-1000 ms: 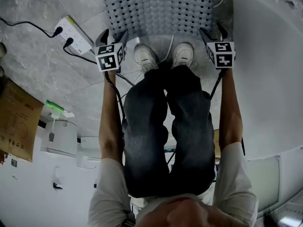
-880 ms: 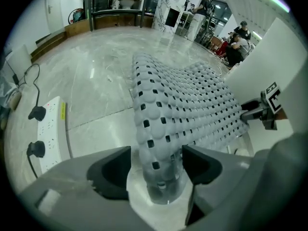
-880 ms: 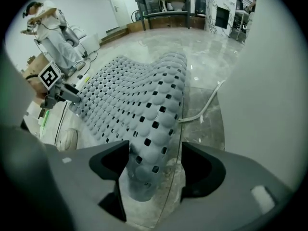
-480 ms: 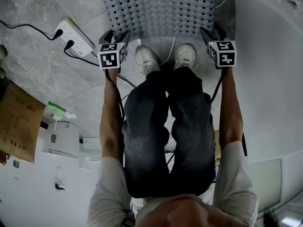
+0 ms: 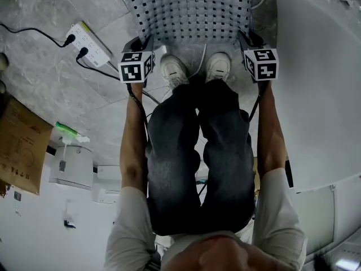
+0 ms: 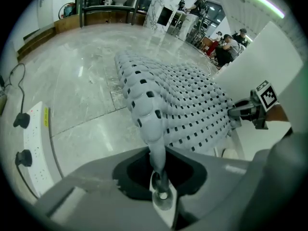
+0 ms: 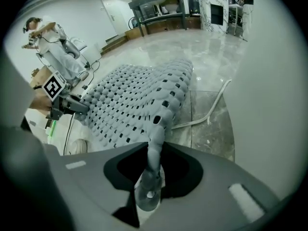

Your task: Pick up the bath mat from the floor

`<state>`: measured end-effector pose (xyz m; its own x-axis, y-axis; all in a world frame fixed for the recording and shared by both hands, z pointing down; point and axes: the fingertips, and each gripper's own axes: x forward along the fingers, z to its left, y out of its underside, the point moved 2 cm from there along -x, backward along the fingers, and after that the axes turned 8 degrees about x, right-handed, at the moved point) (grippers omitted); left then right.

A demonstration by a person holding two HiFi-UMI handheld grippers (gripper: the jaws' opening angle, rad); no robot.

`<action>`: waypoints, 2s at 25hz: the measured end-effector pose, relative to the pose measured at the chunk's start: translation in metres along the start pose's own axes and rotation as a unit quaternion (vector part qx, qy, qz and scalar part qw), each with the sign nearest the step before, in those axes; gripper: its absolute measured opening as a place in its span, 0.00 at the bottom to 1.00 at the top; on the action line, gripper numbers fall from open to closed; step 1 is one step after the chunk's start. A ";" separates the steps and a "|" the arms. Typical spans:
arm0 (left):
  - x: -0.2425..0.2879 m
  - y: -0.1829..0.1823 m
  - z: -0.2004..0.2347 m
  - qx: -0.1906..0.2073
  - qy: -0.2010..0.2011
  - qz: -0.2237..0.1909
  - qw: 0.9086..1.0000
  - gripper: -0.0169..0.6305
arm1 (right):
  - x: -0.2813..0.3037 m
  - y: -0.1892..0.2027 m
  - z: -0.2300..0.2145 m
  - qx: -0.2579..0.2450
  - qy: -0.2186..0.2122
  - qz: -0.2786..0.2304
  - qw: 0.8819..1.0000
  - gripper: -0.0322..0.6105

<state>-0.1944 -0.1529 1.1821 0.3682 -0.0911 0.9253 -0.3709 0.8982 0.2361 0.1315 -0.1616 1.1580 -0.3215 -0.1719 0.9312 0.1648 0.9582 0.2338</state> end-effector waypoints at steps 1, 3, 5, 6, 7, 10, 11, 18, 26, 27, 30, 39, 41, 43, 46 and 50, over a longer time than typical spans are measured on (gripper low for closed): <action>-0.002 -0.002 -0.001 0.001 0.001 -0.001 1.000 0.11 | -0.002 -0.002 0.000 -0.003 0.001 0.001 1.000 0.17; -0.005 -0.006 -0.003 0.001 0.003 -0.001 1.000 0.11 | -0.006 -0.005 0.000 -0.007 0.001 0.003 1.000 0.17; -0.007 -0.009 -0.004 0.000 0.004 -0.002 1.000 0.11 | -0.009 -0.008 0.000 -0.008 0.001 0.002 1.000 0.16; -0.009 -0.010 -0.004 0.000 0.004 -0.002 1.000 0.11 | -0.011 -0.010 0.000 -0.007 0.001 0.000 1.000 0.16; -0.010 -0.010 -0.005 -0.001 0.005 -0.002 1.000 0.11 | -0.012 -0.011 0.001 -0.006 0.001 -0.001 1.000 0.16; -0.016 -0.011 -0.006 -0.001 0.006 -0.002 1.000 0.11 | -0.018 -0.012 0.004 -0.004 -0.001 -0.006 1.000 0.15; -0.019 -0.011 -0.007 -0.002 0.005 -0.002 1.000 0.11 | -0.021 -0.013 0.006 -0.005 -0.001 -0.007 1.000 0.15; -0.048 -0.010 -0.022 0.002 0.008 -0.003 1.000 0.10 | -0.047 -0.013 0.018 -0.022 0.009 -0.002 1.000 0.14; -0.091 -0.006 -0.043 -0.005 0.015 0.000 1.000 0.10 | -0.087 -0.011 0.034 -0.033 0.012 0.013 0.999 0.13; -0.096 -0.007 -0.046 -0.006 0.016 -0.001 1.000 0.10 | -0.093 -0.013 0.035 -0.035 0.012 0.013 0.999 0.13; -0.115 -0.012 -0.055 -0.008 0.017 -0.003 1.000 0.10 | -0.113 -0.018 0.041 -0.042 0.014 0.012 0.999 0.12; -0.168 -0.020 -0.076 -0.004 0.022 -0.012 1.000 0.10 | -0.169 -0.023 0.059 -0.047 0.019 0.008 0.999 0.13; -0.181 -0.023 -0.080 -0.001 0.022 -0.014 1.000 0.10 | -0.181 -0.025 0.063 -0.046 0.020 0.006 0.999 0.12; -0.194 -0.025 -0.084 0.000 0.023 -0.016 1.000 0.10 | -0.195 -0.027 0.068 -0.045 0.022 0.004 0.999 0.12; -0.214 -0.028 -0.089 0.001 0.024 -0.020 1.000 0.10 | -0.216 -0.030 0.076 -0.047 0.024 0.001 0.999 0.12; -0.244 -0.033 -0.096 0.002 0.024 -0.026 0.999 0.10 | -0.244 -0.036 0.088 -0.051 0.025 -0.006 0.998 0.12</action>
<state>-0.1902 -0.1189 0.9202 0.4270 -0.1178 0.8965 -0.3527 0.8912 0.2851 0.1221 -0.1344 0.8976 -0.2769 -0.1976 0.9404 0.2551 0.9284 0.2702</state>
